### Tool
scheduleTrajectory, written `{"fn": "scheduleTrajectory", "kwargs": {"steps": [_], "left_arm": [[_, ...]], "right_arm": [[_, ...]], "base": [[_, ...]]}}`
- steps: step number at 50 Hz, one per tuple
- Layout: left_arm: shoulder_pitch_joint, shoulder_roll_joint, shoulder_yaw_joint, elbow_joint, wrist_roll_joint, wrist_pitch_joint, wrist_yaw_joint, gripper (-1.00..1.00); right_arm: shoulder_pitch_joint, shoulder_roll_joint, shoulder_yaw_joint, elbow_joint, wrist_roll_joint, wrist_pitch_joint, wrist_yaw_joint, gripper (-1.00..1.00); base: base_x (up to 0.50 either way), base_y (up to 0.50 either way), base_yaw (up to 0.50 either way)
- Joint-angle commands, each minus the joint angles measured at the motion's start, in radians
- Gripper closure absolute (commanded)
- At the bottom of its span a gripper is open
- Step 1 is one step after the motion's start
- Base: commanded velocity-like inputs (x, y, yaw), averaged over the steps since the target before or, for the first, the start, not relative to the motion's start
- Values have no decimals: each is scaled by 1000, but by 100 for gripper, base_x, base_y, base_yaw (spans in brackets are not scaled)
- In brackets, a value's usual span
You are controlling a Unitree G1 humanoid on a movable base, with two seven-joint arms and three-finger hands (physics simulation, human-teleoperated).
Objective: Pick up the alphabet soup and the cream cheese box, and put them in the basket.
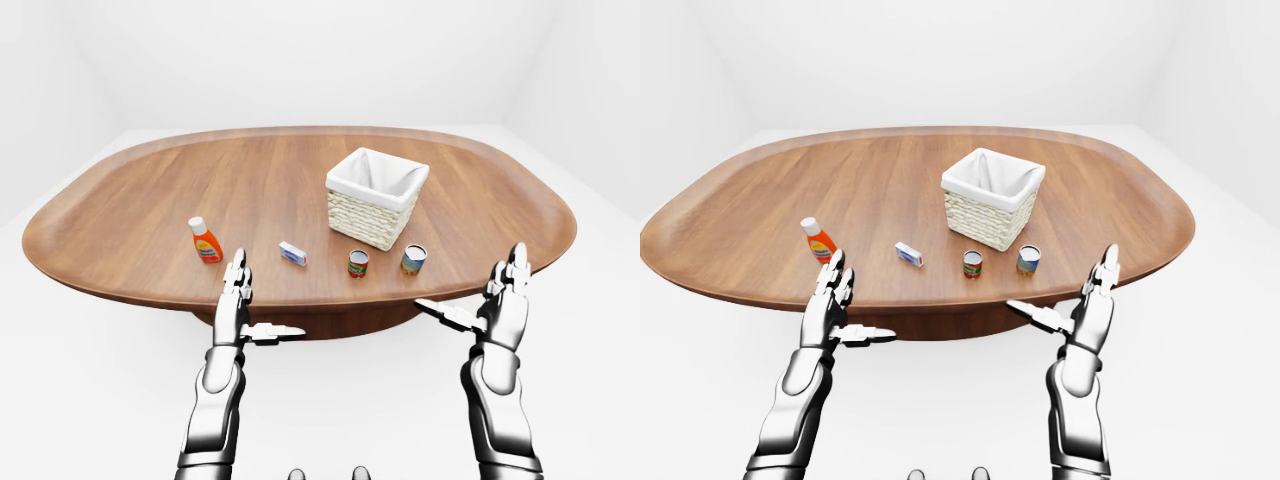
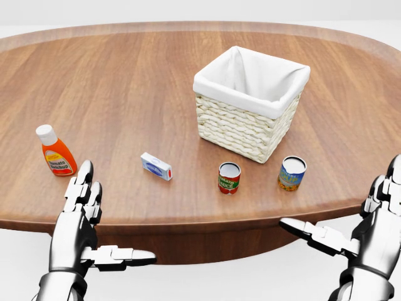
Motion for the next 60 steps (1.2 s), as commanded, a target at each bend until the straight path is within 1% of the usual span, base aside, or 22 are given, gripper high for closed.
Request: {"fn": "scheduleTrajectory", "kwargs": {"steps": [1, 2, 3, 6, 9, 12, 13, 16, 22, 27, 31, 34, 35, 38, 40, 44, 46, 50, 53, 58, 59, 60], "left_arm": [[-1, 0, -1, 0, 1, 1, 1, -100], [0, 0, -1, -3, 1, 3, 1, -100], [0, 0, -1, 1, 0, -2, 0, -100], [4, -1, -2, -10, 2, 6, 1, -100], [-1, 0, 0, 5, 1, -5, 0, -100], [-1, 0, -1, 6, 1, -5, 0, -100], [1, 0, -1, 1, 2, -1, 1, -100], [-5, 1, 1, 18, 1, -11, 0, -100], [0, 0, -2, 1, 3, 2, 1, -100], [0, 0, -2, 5, 5, 0, 1, -100], [1, -1, -2, -2, 4, 6, 1, -100], [1, -1, -2, -3, 4, 6, 2, -100], [-1, 0, -1, 5, 3, -1, 1, -100], [-4, 0, 0, 12, 3, -5, 1, -100], [-3, 0, -1, 11, 3, -5, 1, -100], [5, -1, -3, -11, 3, 8, 2, -100], [3, -1, -2, -6, 1, 5, 1, -100], [6, -2, -4, -15, 3, 9, 2, -100], [3, -1, -2, -6, 1, 4, 1, -100], [8, -2, -4, -20, 3, 13, 1, -100], [5, -1, -2, -10, 2, 6, 0, -100], [3, -1, -1, -7, 1, 3, 0, -100]], "right_arm": [[2, 0, -17, -20, -14, 0, -52, -100], [2, -1, -19, -20, -11, 0, -54, -100], [4, 0, -27, -24, -7, 0, -63, -100], [5, 0, -34, -28, -3, 0, -75, -100], [9, 1, -47, -32, 3, 0, -92, -100], [10, 1, -53, -36, 7, 0, -103, -100], [7, 1, -58, -32, -4, 0, -124, -100], [5, 0, -70, -30, -6, 0, -157, -100], [10, 0, -73, -38, -1, 0, -167, -100], [16, 2, -79, -56, 2, 0, -179, -100], [16, 4, -97, -52, 1, 0, -204, -100], [20, 2, -107, -56, 12, 0, -204, -100], [20, 2, -108, -53, 18, 0, -204, -100], [17, 1, -109, -46, 17, 0, -204, -100], [19, 1, -111, -51, 18, 0, -204, -100], [20, 1, -113, -55, 24, 0, -204, -100], [23, 2, -118, -65, 26, 0, -204, -100], [25, 3, -124, -62, 24, 0, -204, -100], [24, 1, -131, -56, 26, 0, -204, -100], [28, 3, -135, -61, 25, 0, -204, -100], [29, 3, -138, -64, 31, 0, -204, -100], [29, 3, -140, -63, 33, 0, -204, -100]], "base": [[0, 0, 0], [0, 0, 0], [0, 0, 0], [0, 0, 0], [0, 0, 0], [0, 0, 0], [0, 0, 0], [0, 0, 0], [0, 0, 0], [0, 0, 0], [0, 0, 0], [0, 0, 0], [0, 0, 0], [0, 0, 0], [0, 0, 0], [0, 0, 0], [0, 0, 0], [0, 0, 0], [0, 0, 0], [0, 0, 0], [0, 0, 0], [0, 0, 0]]}}
